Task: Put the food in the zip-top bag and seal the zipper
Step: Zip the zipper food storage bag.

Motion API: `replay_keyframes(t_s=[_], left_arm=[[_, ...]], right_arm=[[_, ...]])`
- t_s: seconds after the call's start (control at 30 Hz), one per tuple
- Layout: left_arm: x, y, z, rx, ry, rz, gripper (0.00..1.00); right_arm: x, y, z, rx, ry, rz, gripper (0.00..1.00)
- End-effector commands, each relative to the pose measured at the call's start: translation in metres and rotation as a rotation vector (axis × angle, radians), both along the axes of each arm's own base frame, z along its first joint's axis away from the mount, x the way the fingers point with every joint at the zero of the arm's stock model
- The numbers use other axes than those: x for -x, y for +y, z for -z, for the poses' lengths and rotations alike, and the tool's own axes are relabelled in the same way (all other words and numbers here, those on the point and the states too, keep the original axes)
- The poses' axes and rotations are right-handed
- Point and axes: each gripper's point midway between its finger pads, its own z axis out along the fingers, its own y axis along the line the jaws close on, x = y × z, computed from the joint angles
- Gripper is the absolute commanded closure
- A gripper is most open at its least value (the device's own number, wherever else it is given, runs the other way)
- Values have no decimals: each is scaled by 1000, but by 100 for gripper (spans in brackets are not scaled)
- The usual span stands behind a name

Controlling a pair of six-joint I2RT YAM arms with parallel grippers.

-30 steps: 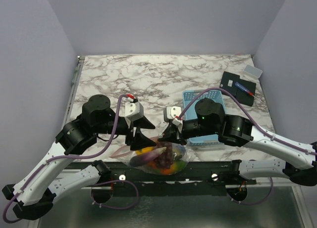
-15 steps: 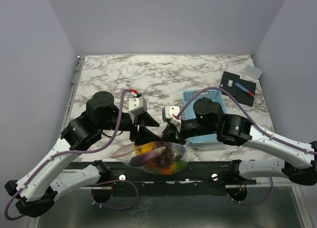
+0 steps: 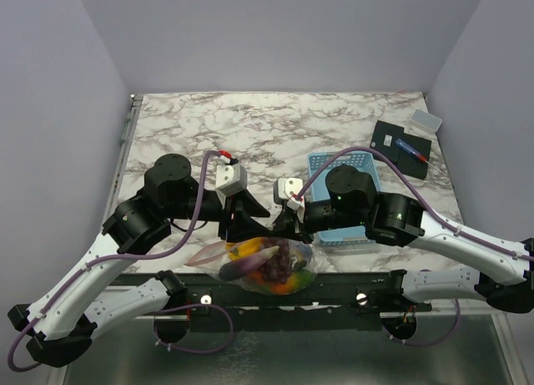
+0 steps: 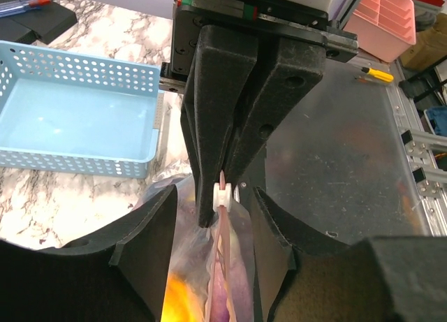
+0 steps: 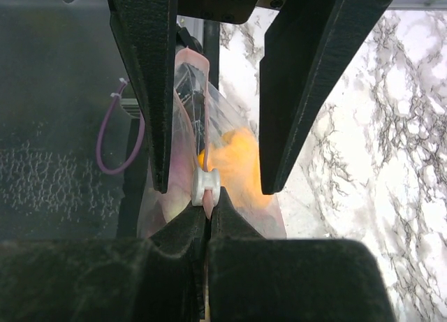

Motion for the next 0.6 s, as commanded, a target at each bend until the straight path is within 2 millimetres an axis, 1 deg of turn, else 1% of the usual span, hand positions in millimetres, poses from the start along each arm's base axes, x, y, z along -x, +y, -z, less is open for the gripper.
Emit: replay_keyframes(t_s=[0.0, 0.2, 0.47, 0.57], left_arm=[[8, -3, 1, 14, 11, 54, 53], [7, -4, 7, 5, 22, 54, 54], [7, -3, 2, 15, 9, 52, 65], [8, -3, 0, 19, 6, 54, 66]], right_arm=[[-5, 2, -11, -32, -16, 25, 99], [-5, 3, -12, -34, -15, 26, 100], [-5, 3, -10, -29, -12, 26, 99], [-5, 3, -10, -29, -12, 27, 100]])
